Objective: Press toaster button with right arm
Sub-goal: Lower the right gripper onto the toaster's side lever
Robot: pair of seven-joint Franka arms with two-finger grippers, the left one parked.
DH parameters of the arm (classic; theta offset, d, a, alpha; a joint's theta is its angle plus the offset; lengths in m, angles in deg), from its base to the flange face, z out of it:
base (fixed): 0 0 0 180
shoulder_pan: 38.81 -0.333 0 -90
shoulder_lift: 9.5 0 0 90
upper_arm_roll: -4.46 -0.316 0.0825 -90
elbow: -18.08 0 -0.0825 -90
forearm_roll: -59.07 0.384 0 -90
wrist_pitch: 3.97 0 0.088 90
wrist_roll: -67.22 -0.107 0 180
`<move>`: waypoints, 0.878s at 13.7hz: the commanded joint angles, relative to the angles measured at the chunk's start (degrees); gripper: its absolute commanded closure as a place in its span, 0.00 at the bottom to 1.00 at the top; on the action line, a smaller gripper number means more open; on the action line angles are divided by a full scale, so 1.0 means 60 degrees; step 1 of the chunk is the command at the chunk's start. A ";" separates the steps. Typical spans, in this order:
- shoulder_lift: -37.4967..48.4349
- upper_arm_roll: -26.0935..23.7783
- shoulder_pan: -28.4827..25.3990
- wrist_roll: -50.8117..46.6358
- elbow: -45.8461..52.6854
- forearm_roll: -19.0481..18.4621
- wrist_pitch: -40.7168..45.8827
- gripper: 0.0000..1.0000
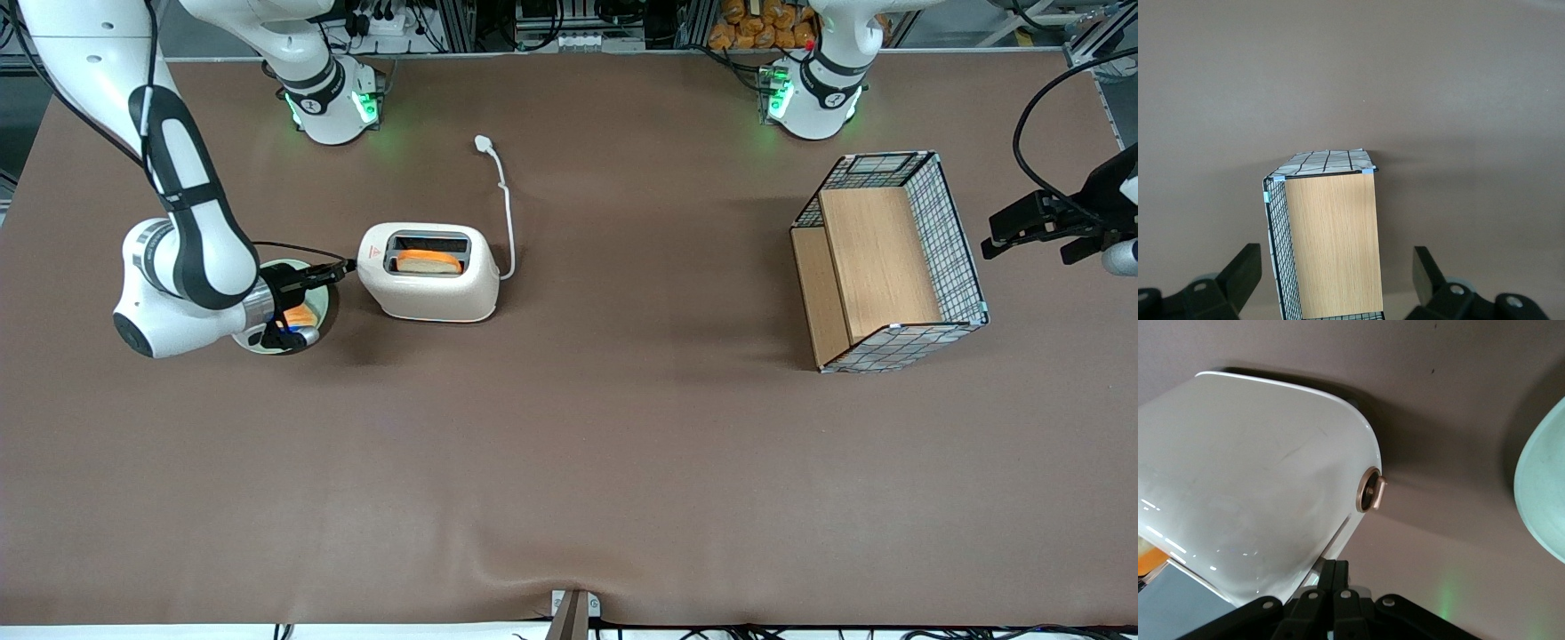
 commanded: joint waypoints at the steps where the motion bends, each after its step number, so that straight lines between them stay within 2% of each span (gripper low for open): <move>1: -0.0125 -0.0062 0.0101 0.0253 -0.0028 0.0193 -0.0035 1.00; 12: -0.0315 -0.0062 -0.0133 0.0268 -0.0042 0.0193 -0.0166 1.00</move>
